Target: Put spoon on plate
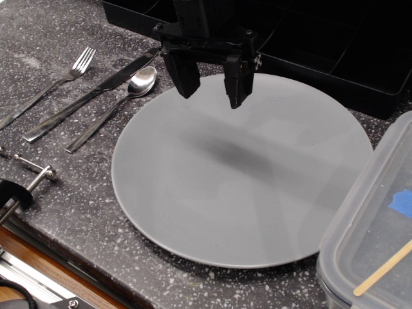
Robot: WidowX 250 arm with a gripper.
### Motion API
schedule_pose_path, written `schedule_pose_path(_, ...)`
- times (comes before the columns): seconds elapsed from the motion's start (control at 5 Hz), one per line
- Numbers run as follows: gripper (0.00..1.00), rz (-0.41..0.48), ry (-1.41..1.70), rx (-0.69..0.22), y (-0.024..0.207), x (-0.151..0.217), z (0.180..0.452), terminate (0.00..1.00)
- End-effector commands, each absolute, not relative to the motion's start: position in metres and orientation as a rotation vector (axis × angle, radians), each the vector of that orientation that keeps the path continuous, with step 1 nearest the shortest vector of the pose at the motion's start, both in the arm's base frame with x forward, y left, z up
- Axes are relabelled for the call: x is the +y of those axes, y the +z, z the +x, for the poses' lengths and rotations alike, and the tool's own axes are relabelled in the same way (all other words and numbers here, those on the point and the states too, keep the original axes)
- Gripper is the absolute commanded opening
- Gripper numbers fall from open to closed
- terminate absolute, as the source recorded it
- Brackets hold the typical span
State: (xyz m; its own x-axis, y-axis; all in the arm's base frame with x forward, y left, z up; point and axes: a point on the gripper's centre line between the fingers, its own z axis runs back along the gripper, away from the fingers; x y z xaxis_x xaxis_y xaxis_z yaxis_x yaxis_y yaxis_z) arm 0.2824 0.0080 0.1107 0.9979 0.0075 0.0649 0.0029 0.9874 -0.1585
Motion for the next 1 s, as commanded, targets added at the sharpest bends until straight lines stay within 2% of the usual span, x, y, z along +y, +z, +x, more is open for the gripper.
schedule_pose_path(0.0, 1.0, -0.159, 0.002, -0.065, 0.111, 0.008, 0.282, 0.0)
schedule_pose_path(0.4, 1.0, -0.141, -0.124, -0.122, 0.118, 0.074, 0.28, 0.0)
schedule_pose_path(0.8, 1.0, -0.155, -0.2, -0.077, 0.099, 0.142, 0.281, 0.0)
